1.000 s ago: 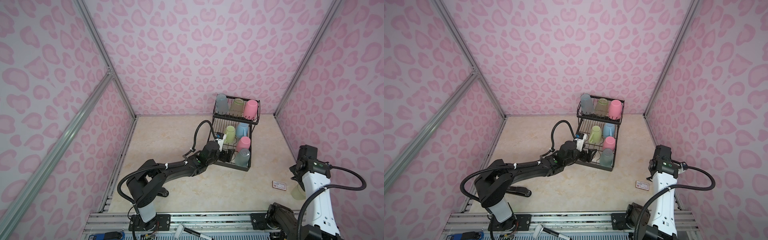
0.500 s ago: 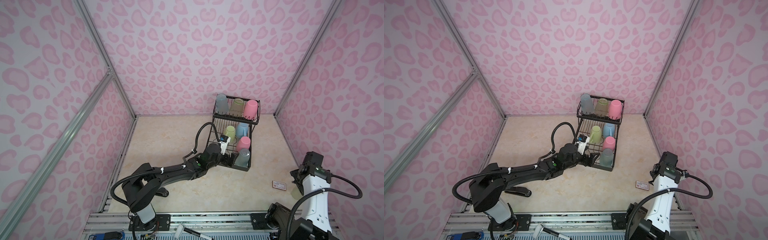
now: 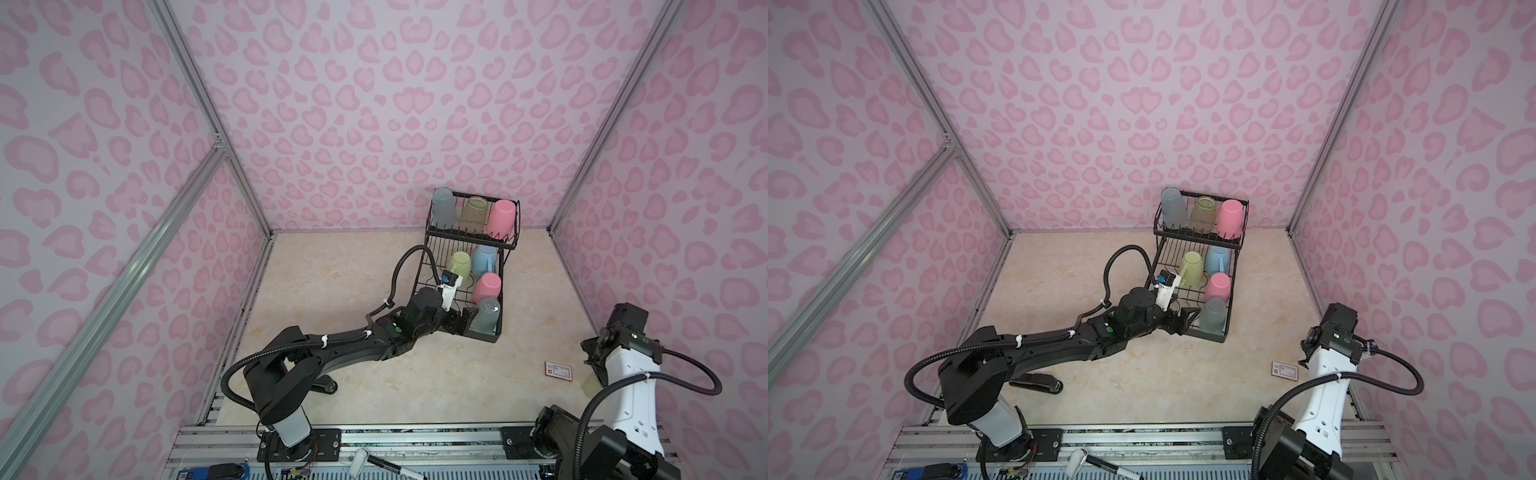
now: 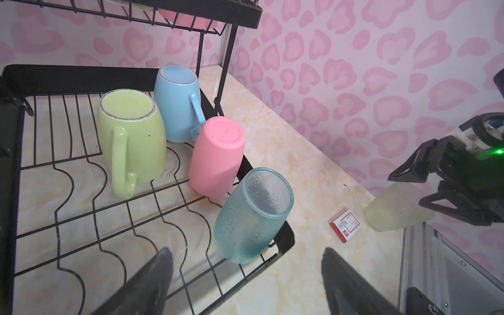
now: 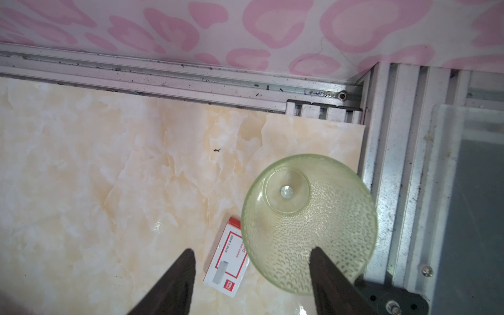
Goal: Load cups into a dish rack
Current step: Pick up the cup from the bottom-right of the table.
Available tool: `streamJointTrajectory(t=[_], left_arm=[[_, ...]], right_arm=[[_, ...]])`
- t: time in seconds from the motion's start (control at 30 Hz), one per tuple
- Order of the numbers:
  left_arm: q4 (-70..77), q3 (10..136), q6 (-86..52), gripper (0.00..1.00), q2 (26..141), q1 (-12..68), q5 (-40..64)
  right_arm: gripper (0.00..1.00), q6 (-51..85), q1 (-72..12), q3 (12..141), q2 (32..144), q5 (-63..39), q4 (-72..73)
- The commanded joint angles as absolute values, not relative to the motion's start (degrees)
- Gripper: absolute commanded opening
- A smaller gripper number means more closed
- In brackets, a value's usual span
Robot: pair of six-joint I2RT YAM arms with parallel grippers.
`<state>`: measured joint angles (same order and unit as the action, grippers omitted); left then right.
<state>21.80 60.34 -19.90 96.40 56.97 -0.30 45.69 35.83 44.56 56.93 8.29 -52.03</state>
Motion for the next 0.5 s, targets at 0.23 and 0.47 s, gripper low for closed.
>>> streamJointTrajectory(t=[0.23,0.47], left_arm=[[21.4,60.7,-19.9,0.87,96.5,57.4,1.2],[21.0,60.8,-19.8,0.86,96.6,57.5,1.5]], right_arm=[[0.54,47.3,38.7,43.2,58.1,6.2,-46.8],[0.44,48.4,39.6,42.4,59.6,5.8,-44.5]])
